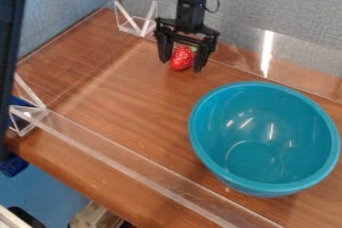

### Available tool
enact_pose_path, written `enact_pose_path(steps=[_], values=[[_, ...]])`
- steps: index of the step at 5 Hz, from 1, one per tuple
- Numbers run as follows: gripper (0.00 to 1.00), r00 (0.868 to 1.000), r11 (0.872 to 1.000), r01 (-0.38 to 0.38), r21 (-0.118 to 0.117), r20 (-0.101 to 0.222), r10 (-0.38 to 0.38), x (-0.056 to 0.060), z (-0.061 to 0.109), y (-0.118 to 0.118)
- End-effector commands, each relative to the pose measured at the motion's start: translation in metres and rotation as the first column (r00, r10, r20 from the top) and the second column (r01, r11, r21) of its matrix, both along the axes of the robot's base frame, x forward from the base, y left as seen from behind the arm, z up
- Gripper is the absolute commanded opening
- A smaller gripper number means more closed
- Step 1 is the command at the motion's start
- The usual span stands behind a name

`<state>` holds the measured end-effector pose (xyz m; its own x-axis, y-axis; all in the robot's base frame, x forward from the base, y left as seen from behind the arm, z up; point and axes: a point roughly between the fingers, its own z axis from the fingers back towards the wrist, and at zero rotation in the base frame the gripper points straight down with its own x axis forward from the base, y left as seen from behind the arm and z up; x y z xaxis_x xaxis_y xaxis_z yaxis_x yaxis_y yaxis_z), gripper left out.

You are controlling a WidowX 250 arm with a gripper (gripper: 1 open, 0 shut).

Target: Put the strawberry in the blue bowl

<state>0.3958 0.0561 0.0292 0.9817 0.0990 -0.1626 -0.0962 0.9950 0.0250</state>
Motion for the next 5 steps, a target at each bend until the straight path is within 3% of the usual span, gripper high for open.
enact_pose_path(steps=[1, 2, 3, 4, 5], values=[[1.00, 0.998, 1.000, -0.006, 0.013, 0.065, 0.005, 0.015, 0.019, 0.006], [0.00, 0.998, 1.000, -0.007, 0.008, 0.063, 0.007, 0.016, 0.015, 0.004], [1.00, 0.998, 1.000, -0.004, 0.000, 0.063, 0.004, 0.015, 0.014, 0.001], [0.00, 0.998, 1.000, -0.002, -0.007, 0.063, 0.002, 0.014, 0.012, -0.001], [1.00, 0.998, 1.000, 0.002, -0.014, 0.062, -0.001, 0.012, 0.011, -0.005]])
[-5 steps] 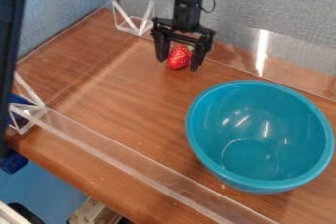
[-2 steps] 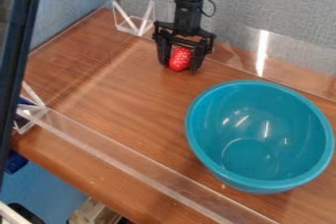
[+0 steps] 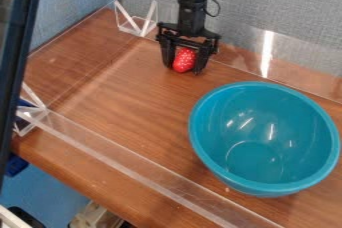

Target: Put the strawberry in the blue bowl

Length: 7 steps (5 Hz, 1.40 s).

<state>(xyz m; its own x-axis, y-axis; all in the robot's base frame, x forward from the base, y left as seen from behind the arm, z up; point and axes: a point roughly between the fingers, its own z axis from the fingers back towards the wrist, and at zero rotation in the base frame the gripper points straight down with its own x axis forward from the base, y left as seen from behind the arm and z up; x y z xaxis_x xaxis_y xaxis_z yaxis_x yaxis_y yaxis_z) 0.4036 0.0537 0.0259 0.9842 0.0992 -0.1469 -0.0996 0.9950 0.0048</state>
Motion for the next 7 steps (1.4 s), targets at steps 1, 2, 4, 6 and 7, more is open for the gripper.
enact_pose_path(steps=[1, 2, 4, 6, 7], values=[[0.00, 0.999, 1.000, 0.008, -0.003, 0.044, -0.008, 0.003, 0.013, -0.005], [1.00, 0.999, 1.000, 0.011, -0.010, 0.043, -0.011, 0.002, 0.012, -0.008], [1.00, 0.999, 0.999, 0.021, -0.026, 0.043, -0.020, -0.002, 0.012, -0.015], [0.00, 0.999, 0.999, 0.033, -0.039, 0.045, -0.031, -0.005, 0.013, -0.022], [1.00, 0.998, 0.998, 0.039, -0.045, 0.045, -0.037, -0.007, 0.013, -0.026]])
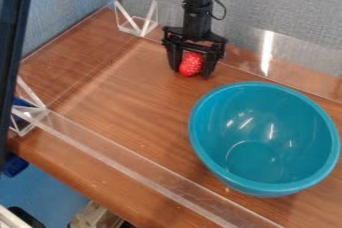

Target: Put the strawberry in the blue bowl

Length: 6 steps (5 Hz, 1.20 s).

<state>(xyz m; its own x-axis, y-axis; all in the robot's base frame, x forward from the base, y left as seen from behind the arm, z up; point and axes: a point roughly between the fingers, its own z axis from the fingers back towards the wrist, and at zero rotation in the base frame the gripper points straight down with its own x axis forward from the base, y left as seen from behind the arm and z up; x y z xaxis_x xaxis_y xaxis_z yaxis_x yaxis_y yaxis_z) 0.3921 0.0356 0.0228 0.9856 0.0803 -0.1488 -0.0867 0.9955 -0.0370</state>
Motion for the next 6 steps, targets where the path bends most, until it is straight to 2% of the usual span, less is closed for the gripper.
enact_pose_path(steps=[1, 6], values=[[0.00, 0.999, 1.000, 0.029, -0.008, 0.043, -0.028, 0.003, 0.016, -0.009], [0.00, 0.990, 0.995, 0.092, -0.030, 0.106, -0.089, -0.013, 0.047, -0.015]])
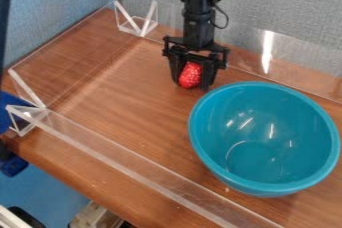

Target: Put the strawberry in the blue bowl

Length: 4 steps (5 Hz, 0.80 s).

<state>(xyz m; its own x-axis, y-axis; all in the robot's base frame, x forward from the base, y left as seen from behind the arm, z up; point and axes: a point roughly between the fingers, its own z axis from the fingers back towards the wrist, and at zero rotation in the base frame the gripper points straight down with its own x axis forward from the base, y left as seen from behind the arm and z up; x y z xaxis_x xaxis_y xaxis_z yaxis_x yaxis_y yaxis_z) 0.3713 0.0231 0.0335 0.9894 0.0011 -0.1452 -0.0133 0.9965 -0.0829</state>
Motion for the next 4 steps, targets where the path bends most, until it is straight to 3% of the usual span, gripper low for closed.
enact_pose_path(steps=[1, 2, 4], values=[[0.00, 0.993, 1.000, 0.031, 0.003, 0.115, -0.031, 0.0050, 0.0435, -0.0038], [0.00, 0.990, 0.999, 0.045, -0.001, 0.135, -0.044, 0.0025, 0.0518, -0.0052], [0.00, 0.987, 0.997, 0.071, -0.006, 0.148, -0.070, 0.0051, 0.0491, -0.0107]])
